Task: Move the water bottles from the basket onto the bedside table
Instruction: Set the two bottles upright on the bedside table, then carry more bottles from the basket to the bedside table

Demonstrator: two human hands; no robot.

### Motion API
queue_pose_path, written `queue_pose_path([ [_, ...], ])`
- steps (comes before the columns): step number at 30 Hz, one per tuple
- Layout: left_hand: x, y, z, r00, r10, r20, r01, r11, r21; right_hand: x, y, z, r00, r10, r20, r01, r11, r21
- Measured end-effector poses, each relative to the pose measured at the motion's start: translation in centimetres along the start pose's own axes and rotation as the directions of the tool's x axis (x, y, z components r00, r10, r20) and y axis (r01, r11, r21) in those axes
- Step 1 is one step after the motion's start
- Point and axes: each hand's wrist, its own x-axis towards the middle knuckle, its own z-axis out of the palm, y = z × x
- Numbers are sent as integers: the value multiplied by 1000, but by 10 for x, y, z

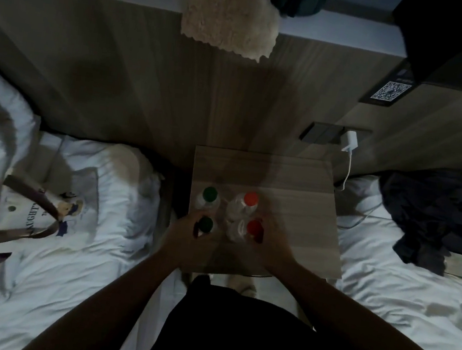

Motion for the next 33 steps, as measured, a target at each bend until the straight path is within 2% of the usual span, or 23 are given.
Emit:
queue_pose_path([
  [3,-13,-1,2,991,-129,-47,129,992,7,-8,6,-3,997,-20,76,17,999,39],
  [11,-88,-7,47,932,-272,-239,289,957,37,-37,46,-25,979,-71,191,71,997,10],
  [16,-155,15,99,840,-337,-426,343,937,-65,-66,82,-33,948,-202,247,189,979,75],
  [20,-203,39,129,758,-363,-542,368,924,-105,-80,92,-56,876,-296,381,299,953,54],
  [23,-238,59,147,681,-391,-619,397,908,-137,-95,93,-67,816,-386,430,409,912,41],
  [28,-298,76,177,608,-405,-683,396,900,-181,-124,94,-65,717,-442,539,502,864,41],
  [33,-348,80,204,480,-447,-755,394,878,-270,-151,90,-45,625,-484,613,640,767,-48],
])
